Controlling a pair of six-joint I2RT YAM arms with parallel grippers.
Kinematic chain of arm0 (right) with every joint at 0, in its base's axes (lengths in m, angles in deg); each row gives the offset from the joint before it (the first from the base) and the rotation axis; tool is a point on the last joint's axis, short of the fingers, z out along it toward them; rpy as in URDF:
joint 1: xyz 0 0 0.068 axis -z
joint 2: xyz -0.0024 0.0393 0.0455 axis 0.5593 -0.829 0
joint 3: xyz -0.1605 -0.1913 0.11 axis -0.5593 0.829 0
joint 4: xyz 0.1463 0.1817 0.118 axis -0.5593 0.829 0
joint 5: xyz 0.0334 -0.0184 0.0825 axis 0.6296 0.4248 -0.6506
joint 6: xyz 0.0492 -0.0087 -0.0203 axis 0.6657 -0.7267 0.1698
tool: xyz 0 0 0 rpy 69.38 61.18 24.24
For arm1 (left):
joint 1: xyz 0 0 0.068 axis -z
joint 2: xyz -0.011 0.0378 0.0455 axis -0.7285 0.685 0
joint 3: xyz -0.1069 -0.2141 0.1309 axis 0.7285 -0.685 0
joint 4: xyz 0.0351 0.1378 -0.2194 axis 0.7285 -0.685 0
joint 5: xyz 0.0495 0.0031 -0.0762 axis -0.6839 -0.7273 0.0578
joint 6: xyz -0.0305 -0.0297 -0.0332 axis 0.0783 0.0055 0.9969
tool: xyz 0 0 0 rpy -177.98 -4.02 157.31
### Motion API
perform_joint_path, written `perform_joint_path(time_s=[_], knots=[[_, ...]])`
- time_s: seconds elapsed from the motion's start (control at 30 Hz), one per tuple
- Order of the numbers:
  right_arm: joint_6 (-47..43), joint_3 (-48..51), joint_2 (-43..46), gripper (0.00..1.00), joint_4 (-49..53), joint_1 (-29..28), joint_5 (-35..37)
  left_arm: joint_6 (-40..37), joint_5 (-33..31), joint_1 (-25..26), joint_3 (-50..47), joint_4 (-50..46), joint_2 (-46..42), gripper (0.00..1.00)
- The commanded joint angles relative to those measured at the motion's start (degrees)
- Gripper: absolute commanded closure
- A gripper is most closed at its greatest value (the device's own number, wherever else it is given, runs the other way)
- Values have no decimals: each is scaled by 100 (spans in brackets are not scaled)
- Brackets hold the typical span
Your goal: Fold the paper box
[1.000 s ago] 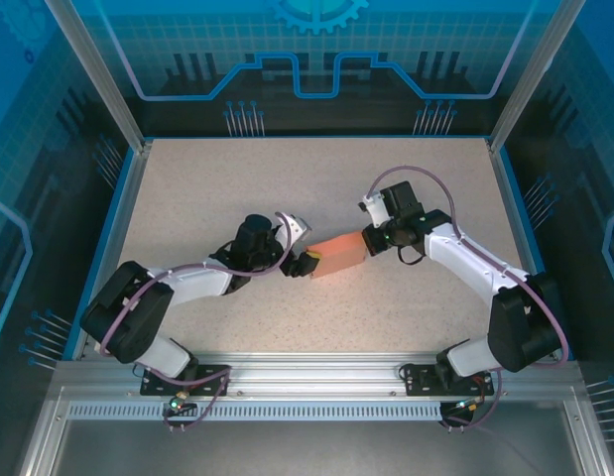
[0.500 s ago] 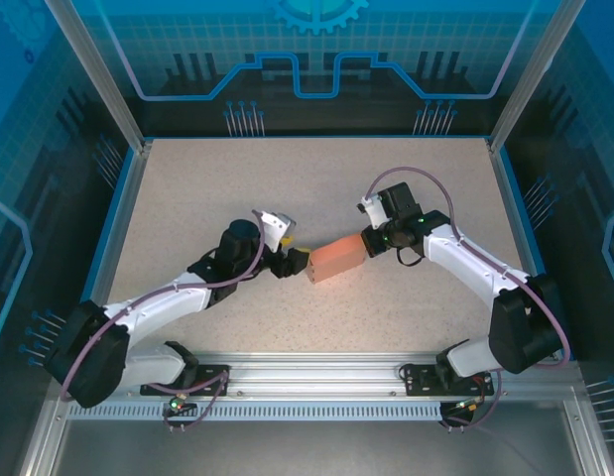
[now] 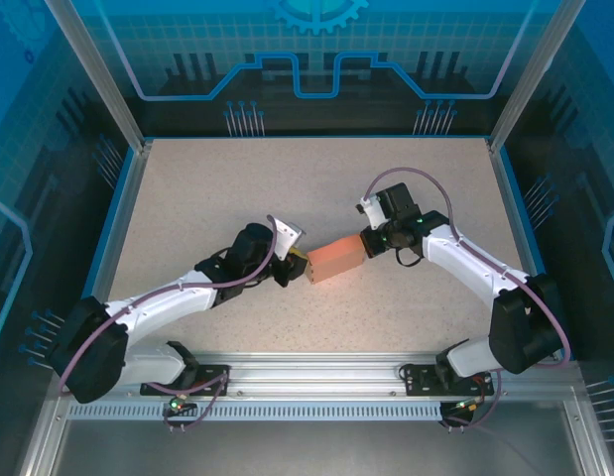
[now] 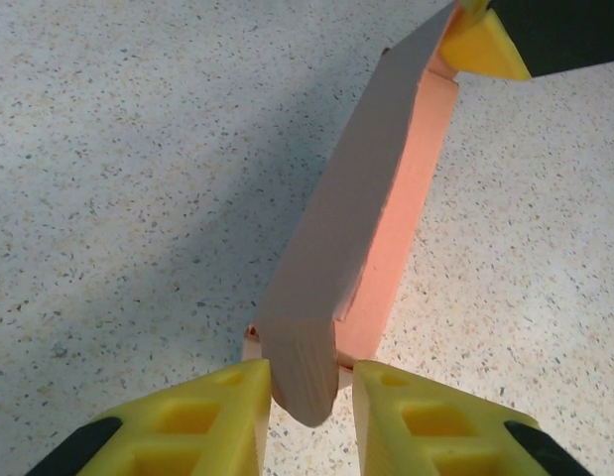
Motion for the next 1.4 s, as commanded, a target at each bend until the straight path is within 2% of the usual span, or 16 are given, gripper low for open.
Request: perform_joint_path(time_s=[0.0,0.3,0.67,0.8,1.1,1.37], knots=[[56,-129,48,99,225,-76,39,-138,-91,36,199,-101,137,72],[56,-144,37,99,230,-76,12,-152,-166,40,269,-46,355,73],[103,-112,30,99,179,-81,-13,150,-244,37,319,16,358,91],[123,-66,48,99,135,-111,2,671,-267,41,302,88,308,97],[176,72,116,100,5,-164,66,2114,-40,44,217,541,306,97],[235,156,131,99,-90,-242,115,2921,90,43,213,784,450,98]])
